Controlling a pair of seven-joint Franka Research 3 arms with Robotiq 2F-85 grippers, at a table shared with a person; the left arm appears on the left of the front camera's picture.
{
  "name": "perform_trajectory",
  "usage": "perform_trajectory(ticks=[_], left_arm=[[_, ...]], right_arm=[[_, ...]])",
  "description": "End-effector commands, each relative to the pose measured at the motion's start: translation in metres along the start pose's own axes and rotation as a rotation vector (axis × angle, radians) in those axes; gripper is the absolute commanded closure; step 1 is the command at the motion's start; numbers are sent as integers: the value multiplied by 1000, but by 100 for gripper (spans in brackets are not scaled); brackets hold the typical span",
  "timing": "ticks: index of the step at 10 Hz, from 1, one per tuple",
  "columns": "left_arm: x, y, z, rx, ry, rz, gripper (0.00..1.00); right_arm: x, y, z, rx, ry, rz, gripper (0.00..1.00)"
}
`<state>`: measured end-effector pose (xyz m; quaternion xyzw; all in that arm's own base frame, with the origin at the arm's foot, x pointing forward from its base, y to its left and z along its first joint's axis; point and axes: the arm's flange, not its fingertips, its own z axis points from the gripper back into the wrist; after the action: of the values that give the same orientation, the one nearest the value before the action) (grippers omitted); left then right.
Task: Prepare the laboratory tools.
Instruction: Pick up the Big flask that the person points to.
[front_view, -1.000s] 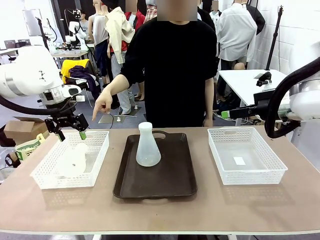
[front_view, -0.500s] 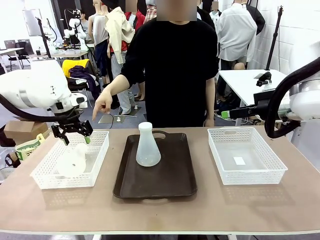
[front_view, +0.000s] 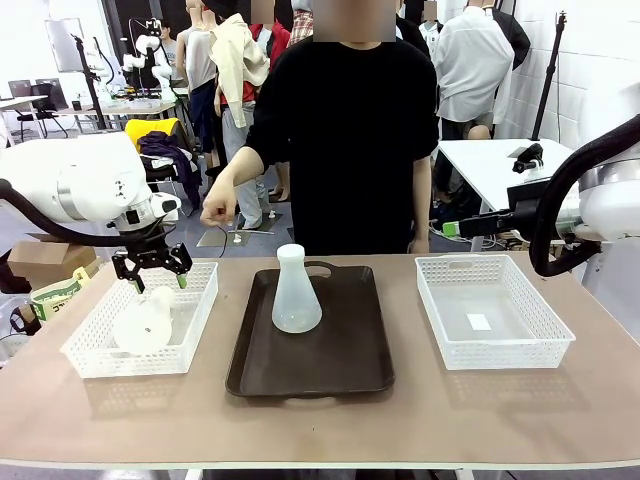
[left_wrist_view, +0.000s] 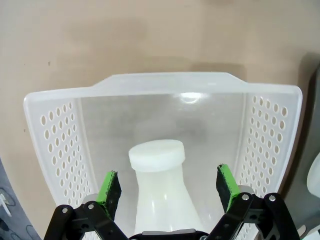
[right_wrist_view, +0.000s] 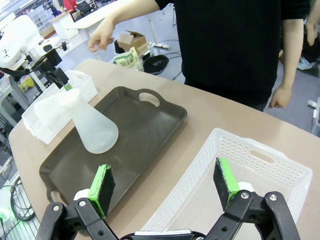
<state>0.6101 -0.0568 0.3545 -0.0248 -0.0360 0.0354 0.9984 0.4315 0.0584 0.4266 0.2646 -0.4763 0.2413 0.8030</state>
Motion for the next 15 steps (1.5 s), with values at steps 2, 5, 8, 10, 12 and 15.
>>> perform_trajectory(ticks=[2, 5, 8, 10, 12, 15], left_arm=[[8, -1, -15, 50, 1, 60, 0], [6, -4, -23, 51, 20, 42, 0], [7, -5, -26, 69, 9, 27, 26], [8, -3, -25, 78, 7, 41, 57], [9, -3, -26, 87, 14, 41, 89], [8, -7, -29, 86, 30, 38, 100]], right_arm=[[0, 1, 1, -2, 7, -10, 0], [0, 1, 1, -2, 7, -10, 0], [0, 1, 1, -2, 7, -10, 0], [0, 1, 1, -2, 7, -10, 0], [0, 1, 1, -2, 7, -10, 0], [0, 1, 1, -2, 7, -10, 0]])
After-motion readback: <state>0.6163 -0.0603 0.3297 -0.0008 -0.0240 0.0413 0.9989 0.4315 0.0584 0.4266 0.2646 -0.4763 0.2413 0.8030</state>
